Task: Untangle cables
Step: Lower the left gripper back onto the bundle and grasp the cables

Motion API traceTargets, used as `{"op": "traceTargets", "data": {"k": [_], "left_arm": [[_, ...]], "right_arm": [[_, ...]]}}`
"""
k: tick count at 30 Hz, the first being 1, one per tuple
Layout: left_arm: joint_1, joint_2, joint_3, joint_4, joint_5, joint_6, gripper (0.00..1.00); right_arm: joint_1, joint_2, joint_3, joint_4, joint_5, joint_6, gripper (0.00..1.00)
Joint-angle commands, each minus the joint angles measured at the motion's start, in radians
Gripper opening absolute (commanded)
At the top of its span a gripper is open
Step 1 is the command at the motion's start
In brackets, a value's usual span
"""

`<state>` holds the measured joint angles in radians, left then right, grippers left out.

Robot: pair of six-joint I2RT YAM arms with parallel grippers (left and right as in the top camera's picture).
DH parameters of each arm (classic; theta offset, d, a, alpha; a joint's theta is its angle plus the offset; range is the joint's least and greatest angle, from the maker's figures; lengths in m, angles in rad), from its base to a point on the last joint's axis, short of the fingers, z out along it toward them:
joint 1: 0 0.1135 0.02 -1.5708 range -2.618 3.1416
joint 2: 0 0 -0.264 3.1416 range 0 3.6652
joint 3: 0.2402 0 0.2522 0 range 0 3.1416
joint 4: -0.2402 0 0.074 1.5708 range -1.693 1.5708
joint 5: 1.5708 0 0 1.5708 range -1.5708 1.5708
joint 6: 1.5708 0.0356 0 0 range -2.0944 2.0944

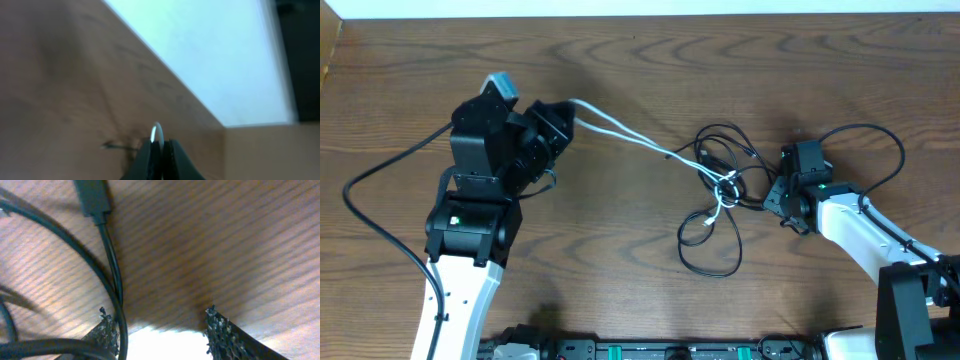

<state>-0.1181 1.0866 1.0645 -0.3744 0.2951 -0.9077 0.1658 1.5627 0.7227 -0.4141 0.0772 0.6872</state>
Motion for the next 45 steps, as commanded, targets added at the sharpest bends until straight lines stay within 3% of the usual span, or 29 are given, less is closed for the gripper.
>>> {"op": "traceTargets", "data": {"k": [1,5,7,9,11,12,14,19,23,26,29,32,37,41,45], "left_arm": [[-0.002,-0.004,0.007,-0.051,-0.035,0.024,0.08],[-0.053,0.042,0.007,-0.070,0.127,0.113,0.08],[-0.103,0.088,0.006,-0.082,0.139,0.184,0.17],[-0.142,0.141,0.006,-0.085,0.138,0.215,0.40],[-0.168,0.201,0.006,-0.085,0.127,0.220,0.53],[-0.175,0.225,0.006,-0.090,0.114,0.220,0.66],[-0.183,0.276,0.006,-0.096,0.105,0.218,0.75],[-0.214,0.403,0.006,-0.096,0.248,-0.028,0.75],[-0.288,0.449,0.006,-0.093,0.269,-0.197,0.60],[-0.354,0.462,0.006,-0.093,0.213,-0.243,0.59],[-0.455,0.465,-0.001,-0.093,0.068,-0.306,0.54],[-0.532,0.469,-0.011,-0.092,-0.076,-0.420,0.41],[-0.615,0.517,-0.016,-0.089,-0.238,-0.640,0.38],[-0.641,0.594,-0.016,-0.001,-0.242,-0.670,0.37],[-0.643,0.658,-0.016,0.076,-0.182,-0.674,0.23]], "right_arm": [[-0.014,-0.034,-0.003,0.067,-0.216,-0.126,0.57],[-0.014,-0.063,-0.003,0.181,-0.522,-0.241,0.64],[-0.014,-0.099,-0.003,0.190,-0.551,-0.241,0.64],[-0.014,-0.148,-0.002,0.187,-0.552,-0.243,0.65],[-0.013,-0.188,-0.003,0.186,-0.563,-0.259,0.66],[-0.011,-0.201,-0.003,0.185,-0.563,-0.259,0.66],[0.000,-0.226,-0.003,0.181,-0.560,-0.259,0.66],[0.017,-0.230,-0.003,0.123,-0.367,-0.258,0.66],[0.017,-0.230,-0.003,0.078,-0.229,-0.256,0.67],[0.015,-0.230,-0.003,0.037,-0.131,-0.230,0.69],[-0.013,-0.230,-0.003,-0.010,-0.071,-0.162,0.71],[-0.042,-0.230,-0.003,-0.028,-0.072,-0.161,0.71],[-0.047,-0.230,-0.003,-0.037,-0.084,-0.161,0.72],[-0.047,-0.230,-0.003,-0.037,-0.084,-0.161,0.73],[-0.047,-0.230,-0.003,-0.040,-0.084,-0.161,0.74]]}}
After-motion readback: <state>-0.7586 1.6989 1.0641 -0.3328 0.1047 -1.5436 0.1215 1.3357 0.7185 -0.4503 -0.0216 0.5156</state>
